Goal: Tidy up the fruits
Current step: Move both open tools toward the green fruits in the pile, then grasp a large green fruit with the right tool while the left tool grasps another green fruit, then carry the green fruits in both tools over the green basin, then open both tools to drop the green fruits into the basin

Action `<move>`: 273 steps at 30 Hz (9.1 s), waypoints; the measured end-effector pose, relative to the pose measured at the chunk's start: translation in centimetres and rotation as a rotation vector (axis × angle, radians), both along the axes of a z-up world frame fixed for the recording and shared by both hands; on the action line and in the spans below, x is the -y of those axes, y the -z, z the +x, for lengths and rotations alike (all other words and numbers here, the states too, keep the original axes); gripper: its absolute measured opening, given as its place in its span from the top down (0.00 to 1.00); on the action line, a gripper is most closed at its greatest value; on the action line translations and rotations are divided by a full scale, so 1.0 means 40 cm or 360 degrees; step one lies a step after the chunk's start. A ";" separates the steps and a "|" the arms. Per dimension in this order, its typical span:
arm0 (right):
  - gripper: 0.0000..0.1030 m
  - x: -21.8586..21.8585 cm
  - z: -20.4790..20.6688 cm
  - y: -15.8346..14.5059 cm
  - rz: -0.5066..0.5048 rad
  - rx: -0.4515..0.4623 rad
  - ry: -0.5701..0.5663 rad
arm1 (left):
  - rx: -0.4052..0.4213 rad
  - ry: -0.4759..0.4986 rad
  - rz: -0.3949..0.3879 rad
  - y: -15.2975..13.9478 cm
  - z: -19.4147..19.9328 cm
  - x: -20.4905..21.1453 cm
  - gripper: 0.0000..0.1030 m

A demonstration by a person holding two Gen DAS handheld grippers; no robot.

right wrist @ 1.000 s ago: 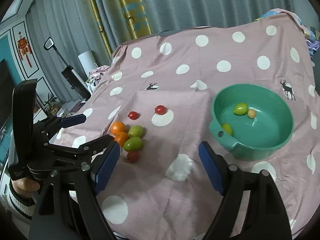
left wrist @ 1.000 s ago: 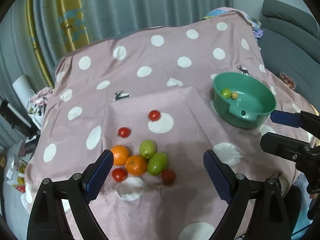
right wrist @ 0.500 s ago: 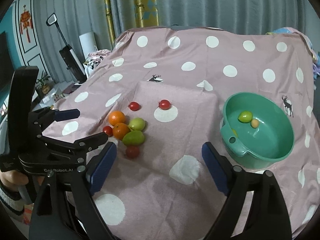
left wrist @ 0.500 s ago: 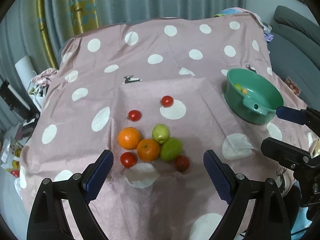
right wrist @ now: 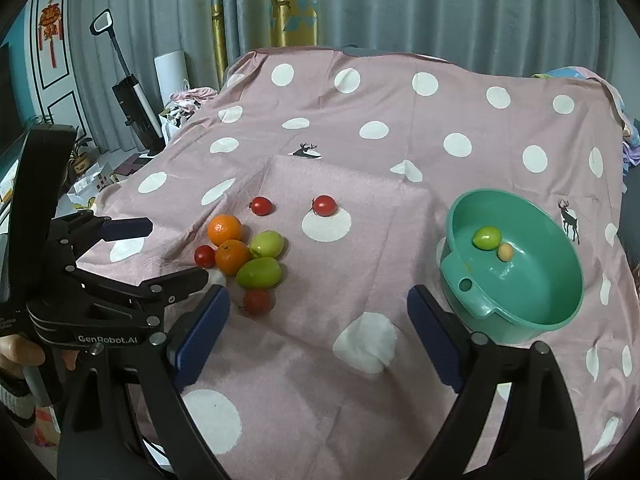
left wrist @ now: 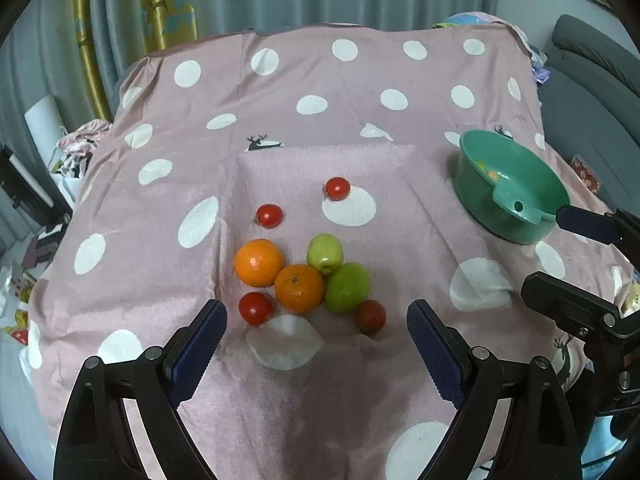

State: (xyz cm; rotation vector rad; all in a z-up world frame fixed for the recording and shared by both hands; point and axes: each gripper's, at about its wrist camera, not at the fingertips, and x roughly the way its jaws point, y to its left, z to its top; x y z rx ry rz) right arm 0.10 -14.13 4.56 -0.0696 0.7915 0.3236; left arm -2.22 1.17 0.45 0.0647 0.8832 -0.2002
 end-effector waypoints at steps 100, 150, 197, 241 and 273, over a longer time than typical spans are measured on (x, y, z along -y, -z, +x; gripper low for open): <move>0.49 0.015 0.178 0.231 0.0323 -0.0400 -0.0186 | -0.0299 0.0421 -0.0101 0.118 0.247 0.037 0.34; 0.49 0.112 0.094 0.127 0.0442 -0.0208 -0.0084 | -0.0045 0.0311 -0.0013 0.005 0.113 0.095 0.65; 0.49 0.226 0.049 0.078 0.0502 -0.0056 0.0019 | 0.0064 0.0411 0.0071 -0.055 0.081 0.209 0.65; 0.49 0.429 0.120 0.116 0.0526 0.0010 0.0278 | 0.0087 0.0648 0.0077 -0.033 0.229 0.440 0.65; 0.47 0.471 0.144 0.154 0.0381 -0.0037 0.0404 | 0.0062 0.0803 0.0124 0.021 0.287 0.569 0.65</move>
